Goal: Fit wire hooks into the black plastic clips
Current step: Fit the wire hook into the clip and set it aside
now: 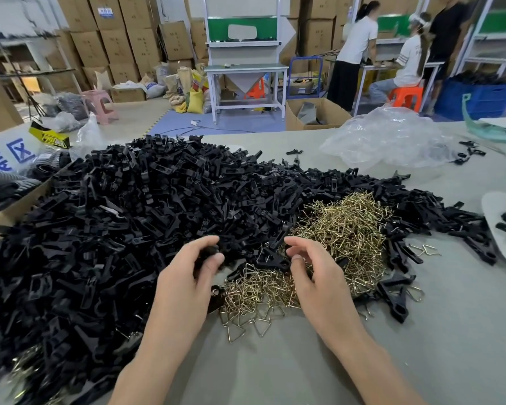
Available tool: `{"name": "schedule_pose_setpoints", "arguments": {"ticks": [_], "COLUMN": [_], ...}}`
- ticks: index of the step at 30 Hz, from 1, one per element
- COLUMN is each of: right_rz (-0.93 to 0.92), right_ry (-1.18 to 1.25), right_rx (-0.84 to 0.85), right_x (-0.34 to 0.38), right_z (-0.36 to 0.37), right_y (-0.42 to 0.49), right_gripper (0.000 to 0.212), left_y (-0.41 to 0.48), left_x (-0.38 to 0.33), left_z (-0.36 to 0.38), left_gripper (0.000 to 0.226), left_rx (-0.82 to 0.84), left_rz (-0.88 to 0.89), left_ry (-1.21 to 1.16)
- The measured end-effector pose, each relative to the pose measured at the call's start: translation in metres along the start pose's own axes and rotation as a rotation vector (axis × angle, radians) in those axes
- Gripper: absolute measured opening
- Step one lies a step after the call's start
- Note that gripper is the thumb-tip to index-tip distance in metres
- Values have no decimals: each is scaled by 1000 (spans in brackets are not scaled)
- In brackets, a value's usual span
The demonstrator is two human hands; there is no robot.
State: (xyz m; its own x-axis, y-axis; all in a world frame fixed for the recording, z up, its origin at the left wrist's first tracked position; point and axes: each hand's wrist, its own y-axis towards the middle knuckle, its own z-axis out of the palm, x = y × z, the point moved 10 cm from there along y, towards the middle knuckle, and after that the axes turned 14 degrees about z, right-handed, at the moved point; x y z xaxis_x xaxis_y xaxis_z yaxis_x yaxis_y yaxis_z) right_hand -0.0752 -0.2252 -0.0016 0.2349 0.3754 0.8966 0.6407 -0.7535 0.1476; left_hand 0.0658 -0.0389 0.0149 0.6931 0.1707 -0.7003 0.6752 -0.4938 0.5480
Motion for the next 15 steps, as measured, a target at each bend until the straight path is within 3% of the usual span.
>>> {"name": "schedule_pose_setpoints", "arguments": {"ticks": [3, 6, 11, 15], "right_rz": [-14, -46, 90, 165], "right_ry": [93, 210, 413, 541], "right_rx": [22, 132, 235, 293], "right_x": [8, 21, 18, 16], "right_z": [-1, 12, 30, 30], "right_y": [-3, -12, -14, -11], "right_gripper": [32, 24, 28, 15], "left_y": [-2, -7, -15, -17], "left_x": [-2, -12, -24, -28], "left_z": [0, 19, 39, 44], "left_gripper": [17, 15, 17, 18], "left_rx": [-120, -121, -63, -54], "left_rz": [-117, -213, -217, -187], "left_ry": [-291, -552, -618, -620]}}
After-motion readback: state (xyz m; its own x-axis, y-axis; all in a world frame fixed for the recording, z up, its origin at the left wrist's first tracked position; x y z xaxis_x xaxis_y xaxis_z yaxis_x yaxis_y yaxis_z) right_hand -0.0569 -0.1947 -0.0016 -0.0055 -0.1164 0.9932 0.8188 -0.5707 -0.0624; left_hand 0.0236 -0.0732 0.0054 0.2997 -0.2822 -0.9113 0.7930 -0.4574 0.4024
